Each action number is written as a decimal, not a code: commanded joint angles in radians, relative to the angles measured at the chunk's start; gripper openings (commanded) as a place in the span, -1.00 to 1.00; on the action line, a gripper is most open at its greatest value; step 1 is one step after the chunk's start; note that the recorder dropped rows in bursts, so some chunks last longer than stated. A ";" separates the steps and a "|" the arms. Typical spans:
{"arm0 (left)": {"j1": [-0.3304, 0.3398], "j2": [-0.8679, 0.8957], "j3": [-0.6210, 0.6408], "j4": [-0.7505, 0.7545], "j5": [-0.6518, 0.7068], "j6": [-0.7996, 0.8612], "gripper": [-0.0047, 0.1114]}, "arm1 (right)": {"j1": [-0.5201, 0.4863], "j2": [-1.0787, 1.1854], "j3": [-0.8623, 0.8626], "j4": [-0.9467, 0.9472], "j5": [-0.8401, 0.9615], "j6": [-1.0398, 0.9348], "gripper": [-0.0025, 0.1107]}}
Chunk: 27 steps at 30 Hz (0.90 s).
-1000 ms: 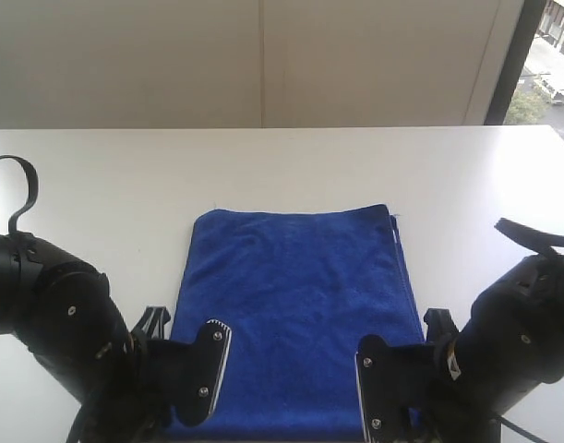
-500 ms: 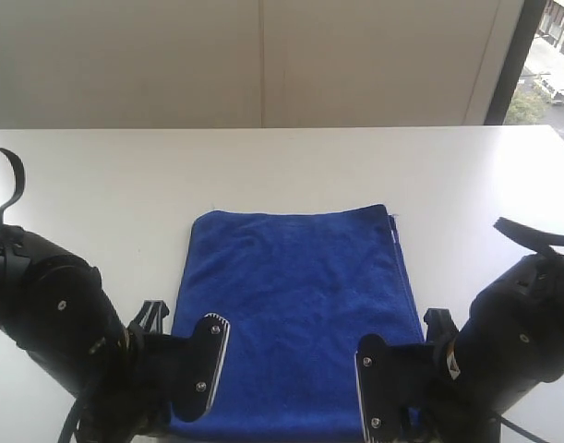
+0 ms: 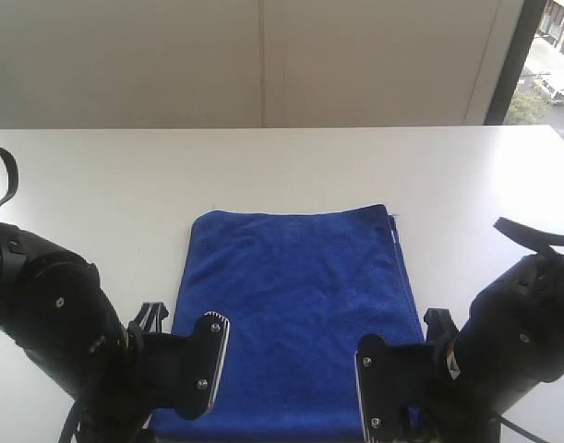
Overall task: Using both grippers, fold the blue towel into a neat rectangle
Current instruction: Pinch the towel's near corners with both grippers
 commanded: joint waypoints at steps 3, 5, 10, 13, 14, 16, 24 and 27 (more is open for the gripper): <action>-0.006 0.027 0.008 -0.017 0.009 -0.003 0.03 | -0.005 0.023 0.015 -0.006 0.032 0.008 -0.96; -0.006 0.029 0.008 -0.017 0.003 -0.003 -0.07 | -0.005 0.023 0.015 -0.006 0.032 0.021 -0.96; -0.006 0.035 0.008 -0.019 -0.024 -0.003 -0.25 | -0.005 0.023 0.015 -0.006 0.032 0.024 -0.96; -0.006 0.042 0.008 -0.026 -0.024 -0.003 -0.11 | -0.005 0.023 0.015 -0.006 0.032 0.024 -0.96; -0.006 0.044 0.009 -0.026 -0.024 -0.003 -0.07 | -0.005 0.023 0.015 -0.006 0.032 0.024 -0.96; -0.006 0.050 0.012 -0.026 -0.025 -0.003 -0.06 | -0.005 0.023 0.015 -0.006 0.032 0.024 -0.96; -0.006 0.057 0.020 -0.026 -0.043 -0.003 -0.38 | -0.005 0.023 0.015 -0.006 0.032 0.024 -0.96; -0.006 0.057 0.020 -0.026 -0.043 -0.003 -0.73 | -0.005 0.023 0.015 -0.006 0.032 0.024 -0.96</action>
